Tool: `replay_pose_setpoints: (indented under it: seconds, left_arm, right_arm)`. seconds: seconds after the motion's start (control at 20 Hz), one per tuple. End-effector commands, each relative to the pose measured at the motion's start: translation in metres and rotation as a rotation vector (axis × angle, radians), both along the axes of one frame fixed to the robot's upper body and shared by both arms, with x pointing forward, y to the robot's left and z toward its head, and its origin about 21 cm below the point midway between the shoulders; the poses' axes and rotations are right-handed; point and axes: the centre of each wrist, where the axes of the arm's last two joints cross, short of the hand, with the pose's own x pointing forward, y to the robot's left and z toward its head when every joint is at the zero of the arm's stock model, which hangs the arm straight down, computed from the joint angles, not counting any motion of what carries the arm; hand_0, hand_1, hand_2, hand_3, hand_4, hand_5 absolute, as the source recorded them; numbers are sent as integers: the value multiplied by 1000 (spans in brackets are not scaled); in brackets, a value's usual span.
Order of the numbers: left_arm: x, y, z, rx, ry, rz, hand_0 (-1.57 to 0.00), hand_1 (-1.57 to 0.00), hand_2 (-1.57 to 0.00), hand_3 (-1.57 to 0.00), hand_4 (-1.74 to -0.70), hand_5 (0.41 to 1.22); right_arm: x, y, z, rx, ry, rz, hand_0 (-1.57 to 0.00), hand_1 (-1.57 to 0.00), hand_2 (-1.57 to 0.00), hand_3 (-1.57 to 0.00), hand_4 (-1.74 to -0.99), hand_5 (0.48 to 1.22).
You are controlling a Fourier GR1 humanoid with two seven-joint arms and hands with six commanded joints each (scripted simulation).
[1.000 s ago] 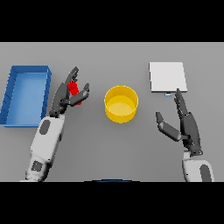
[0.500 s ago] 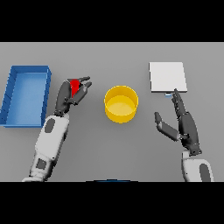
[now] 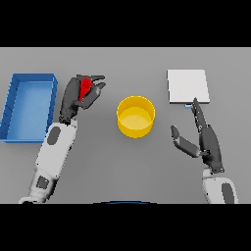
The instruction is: Pick up the red beaker and tilt it to pour out 1 green nut into yellow bowl. Pick up the yellow bowl and place it on the metallic measuring scale.
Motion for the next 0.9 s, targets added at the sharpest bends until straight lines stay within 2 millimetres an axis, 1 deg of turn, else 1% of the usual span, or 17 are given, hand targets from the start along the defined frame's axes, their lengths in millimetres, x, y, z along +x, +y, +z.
replay_pose_setpoints:
  seconds: [0.0, 0.05, 0.1, 0.15, 0.25, 0.35, 0.4, 0.5, 0.55, 0.6, 0.65, 0.7, 0.75, 0.85]
  left_arm:
    - [1, 0, 6, 64, 11, -18, -1555, -1555, -1556, -1555, -1725, 1107]
    - [4, 1, 16, 151, 12, -45, -1558, -1558, -1559, -1559, -1728, 1113]
    - [7, -5, 22, 247, 15, -79, -1561, -1561, -1561, -1561, -1731, 1119]
    - [7, -8, 25, 304, 9, -106, -1563, -1563, -1563, -1563, -1733, 1121]
    - [7, -9, 28, 367, 5, -136, -1563, -1563, -1563, -1563, -1733, 1117]
    - [7, -7, 30, 401, 1, -152, -1563, -1563, -1563, -1563, -1733, 1114]
    - [7, -6, 31, 412, -1, -162, -1563, -1563, -1563, -1563, -1733, 1113]
    - [11, -11, 40, 542, -28, -189, -1566, -1566, -1566, -1566, -1736, 1112]
    - [13, -15, 43, 636, -46, -203, -1567, -1567, -1567, -1567, -1737, 1112]
    - [15, -22, 45, 719, -67, -228, -1568, -1568, -1568, -1568, -1738, 1123]
    - [15, -28, 46, 814, -102, -259, -1568, -1568, -1568, -1568, -1738, 1137]
    - [15, -33, 47, 898, -118, -270, -1569, -1569, -1569, -1569, -1739, 1134]
    - [18, -35, 50, 981, -137, -283, -1569, -1569, -1569, -1569, -1739, 1152]
    - [25, -44, 58, 1114, -183, -308, -1570, -1570, -1570, -1570, -1740, 1177]
  right_arm:
    - [0, 0, -1, -2, -2, -9, 1, 1, 1, 1, -1249, 679]
    - [0, 2, -1, -22, 5, -13, 1, 1, 1, 1, -1247, 685]
    - [1, 0, 2, -32, 2, -18, 1, 1, 1, 1, -1245, 688]
    - [1, 1, 3, -34, -1, -16, 1, 1, 1, 1, -1243, 691]
    - [-3, 4, 0, -25, 7, -17, 1, 1, 1, 1, -1243, 696]
    - [-8, 4, 2, -27, 1, -12, 1, 1, 1, 1, -1243, 705]
    - [-7, 4, 1, -28, 13, -16, 1, 1, 1, 1, -1243, 710]
    - [-6, 4, 6, -31, 17, -16, 1, 1, 1, 1, -1251, 714]
    - [-5, 3, 5, -36, 12, -15, 1, 1, 1, 1, -1254, 717]
    - [-2, 1, 5, -30, 20, -18, 1, 1, 1, 1, -1260, 719]
    - [-6, 2, 3, -25, 13, -8, 1, 1, 1, 1, -1266, 720]
    - [-7, 4, 1, -18, 14, -5, 1, 1, 1, 1, -1267, 720]
    - [-5, 3, 1, -12, 16, -7, 1, 1, 1, 1, -1267, 721]
    - [-4, 1, 3, -14, 15, -1, 1, 1, 1, 1, -1268, 722]
